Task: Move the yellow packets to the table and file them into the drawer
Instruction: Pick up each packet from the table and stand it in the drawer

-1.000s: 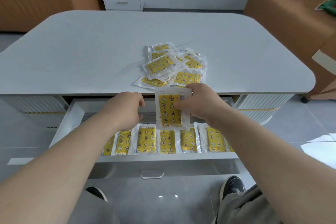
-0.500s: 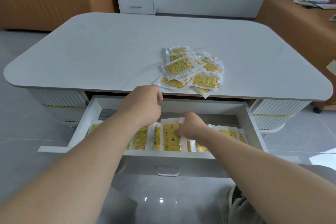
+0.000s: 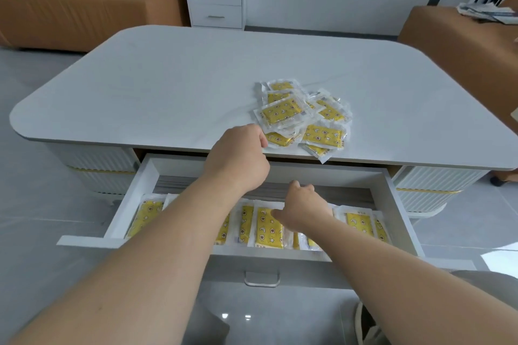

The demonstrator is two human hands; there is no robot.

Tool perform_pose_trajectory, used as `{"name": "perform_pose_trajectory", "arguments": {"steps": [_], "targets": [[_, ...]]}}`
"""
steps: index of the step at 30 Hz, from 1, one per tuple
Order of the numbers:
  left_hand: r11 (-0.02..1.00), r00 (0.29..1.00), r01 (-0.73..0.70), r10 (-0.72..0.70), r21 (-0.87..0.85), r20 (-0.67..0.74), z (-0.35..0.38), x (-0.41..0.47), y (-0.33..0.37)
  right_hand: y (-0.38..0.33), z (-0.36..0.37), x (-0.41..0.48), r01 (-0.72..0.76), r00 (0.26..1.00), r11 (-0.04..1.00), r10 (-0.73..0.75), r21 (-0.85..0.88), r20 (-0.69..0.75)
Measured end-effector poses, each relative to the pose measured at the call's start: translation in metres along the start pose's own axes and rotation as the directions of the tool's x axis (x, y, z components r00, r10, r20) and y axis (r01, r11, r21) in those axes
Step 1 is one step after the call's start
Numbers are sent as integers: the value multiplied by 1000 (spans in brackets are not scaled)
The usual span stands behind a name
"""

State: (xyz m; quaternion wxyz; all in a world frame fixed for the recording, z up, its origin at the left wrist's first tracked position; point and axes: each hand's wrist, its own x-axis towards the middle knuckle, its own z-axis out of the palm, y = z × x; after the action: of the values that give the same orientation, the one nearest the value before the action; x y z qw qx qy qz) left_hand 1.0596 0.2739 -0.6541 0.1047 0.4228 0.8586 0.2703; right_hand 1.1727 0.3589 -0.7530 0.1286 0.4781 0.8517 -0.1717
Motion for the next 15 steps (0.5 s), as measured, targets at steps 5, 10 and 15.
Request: {"name": "perform_pose_trajectory", "arguments": {"steps": [5, 10, 15], "targets": [[1000, 997, -16, 14, -25, -78, 6, 13, 7, 14, -56, -15, 98, 993, 991, -92, 94, -67], [997, 982, -51, 40, -54, -183, 16, 26, 12, 53, -112, -25, 101, 981, 972, -61, 214, -185], [995, 976, -98, 95, -6, -196, 33, 40, 12, 83, -132, 1, 85, 947, 942, 25, 324, -320]]}}
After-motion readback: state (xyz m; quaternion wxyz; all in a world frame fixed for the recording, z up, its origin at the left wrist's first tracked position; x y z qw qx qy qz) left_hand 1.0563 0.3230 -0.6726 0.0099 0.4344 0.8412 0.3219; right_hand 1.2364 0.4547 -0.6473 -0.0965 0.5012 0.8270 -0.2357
